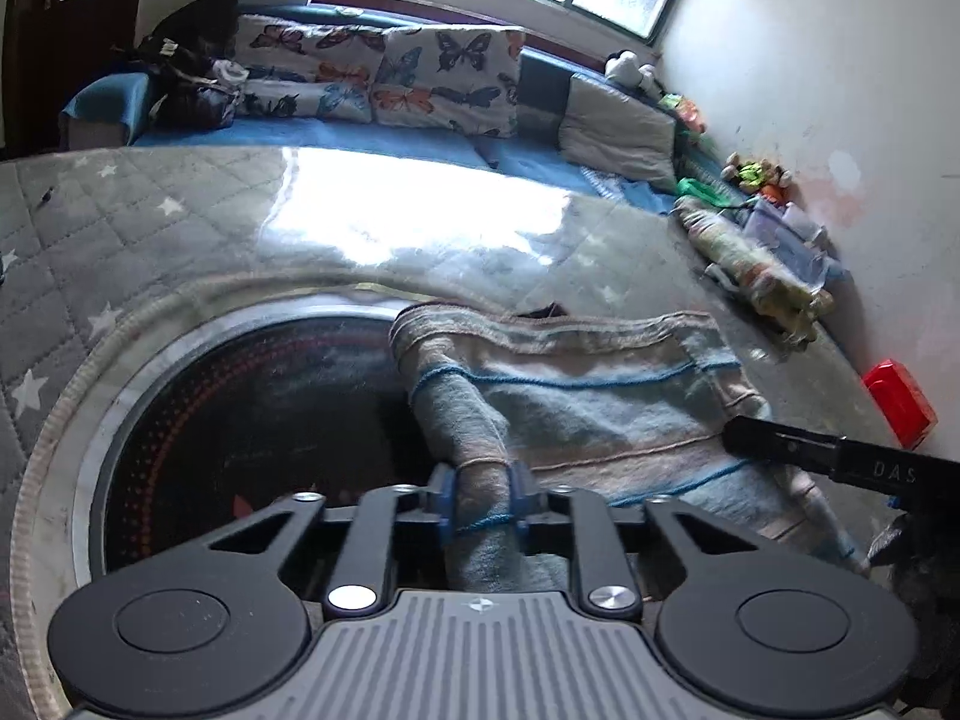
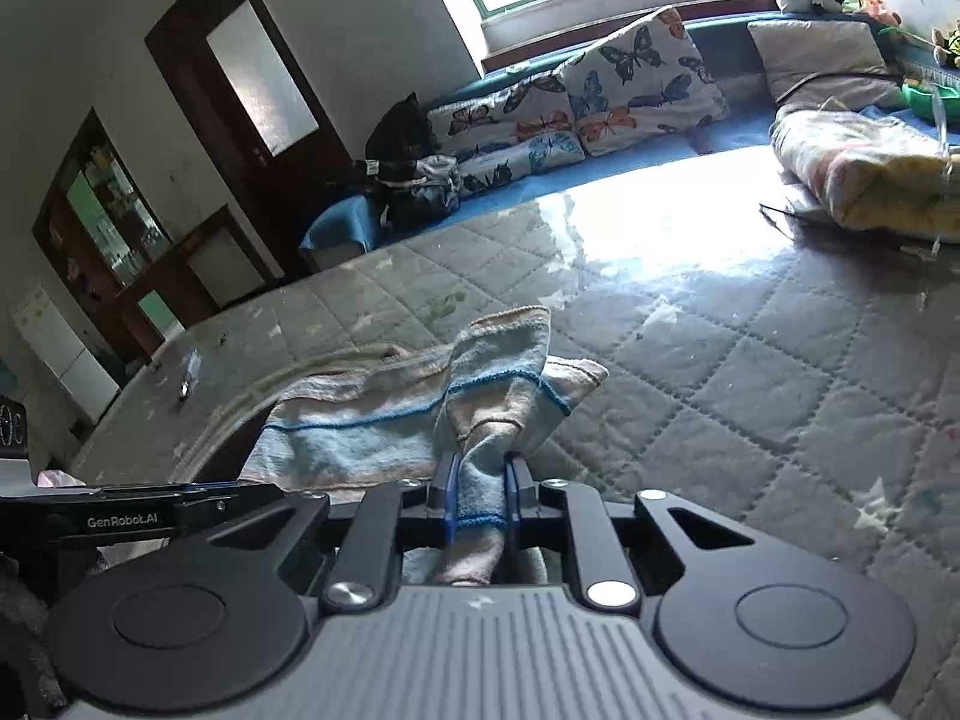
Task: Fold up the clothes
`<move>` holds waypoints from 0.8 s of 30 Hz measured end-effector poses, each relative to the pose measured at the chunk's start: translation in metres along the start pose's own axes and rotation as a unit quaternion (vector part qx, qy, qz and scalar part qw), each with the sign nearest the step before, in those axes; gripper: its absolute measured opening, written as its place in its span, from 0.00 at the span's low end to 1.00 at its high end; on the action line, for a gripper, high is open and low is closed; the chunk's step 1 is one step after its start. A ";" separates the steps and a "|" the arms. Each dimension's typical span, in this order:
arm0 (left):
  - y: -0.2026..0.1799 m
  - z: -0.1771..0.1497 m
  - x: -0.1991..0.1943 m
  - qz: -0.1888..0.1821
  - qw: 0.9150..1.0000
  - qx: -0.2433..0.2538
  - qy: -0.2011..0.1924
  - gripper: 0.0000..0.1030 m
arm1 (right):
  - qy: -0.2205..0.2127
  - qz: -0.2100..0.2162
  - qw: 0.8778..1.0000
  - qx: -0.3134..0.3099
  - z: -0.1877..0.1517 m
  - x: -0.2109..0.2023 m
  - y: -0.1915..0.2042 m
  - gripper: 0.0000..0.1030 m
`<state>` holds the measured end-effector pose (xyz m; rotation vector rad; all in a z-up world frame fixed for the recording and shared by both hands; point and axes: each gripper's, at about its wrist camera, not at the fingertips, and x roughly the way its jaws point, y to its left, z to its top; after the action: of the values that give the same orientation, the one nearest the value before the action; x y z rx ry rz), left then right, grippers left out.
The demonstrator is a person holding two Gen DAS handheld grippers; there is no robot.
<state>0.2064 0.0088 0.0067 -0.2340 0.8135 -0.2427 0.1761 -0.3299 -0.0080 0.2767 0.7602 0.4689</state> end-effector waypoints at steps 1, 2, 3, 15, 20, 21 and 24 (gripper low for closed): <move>-0.002 0.001 -0.002 -0.003 1.000 0.002 -0.004 0.13 | -0.003 0.001 1.000 -0.001 0.000 -0.003 0.001 0.11; -0.005 0.003 -0.004 -0.005 1.000 0.007 -0.007 0.12 | -0.006 0.000 1.000 -0.003 0.001 -0.006 0.003 0.08; -0.009 0.004 -0.006 -0.006 1.000 0.011 -0.011 0.11 | -0.009 -0.003 1.000 -0.005 0.002 -0.010 0.004 0.08; -0.064 0.023 -0.016 -0.045 0.998 0.044 -0.031 0.10 | -0.058 -0.038 0.997 -0.020 0.015 -0.066 -0.001 0.07; -0.093 0.027 -0.010 -0.061 0.996 0.060 -0.028 0.10 | -0.076 -0.063 0.995 -0.018 0.019 -0.094 -0.014 0.07; -0.100 0.028 -0.007 -0.064 0.996 0.062 -0.026 0.10 | -0.077 -0.068 0.995 -0.017 0.019 -0.098 -0.018 0.07; -0.115 0.028 0.000 -0.070 0.995 0.068 -0.019 0.10 | -0.077 -0.081 0.994 -0.017 0.019 -0.108 -0.027 0.07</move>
<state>0.2127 -0.0969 0.0596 -0.1677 0.7414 -0.4234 0.1298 -0.4086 0.0582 0.2148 0.6181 0.3026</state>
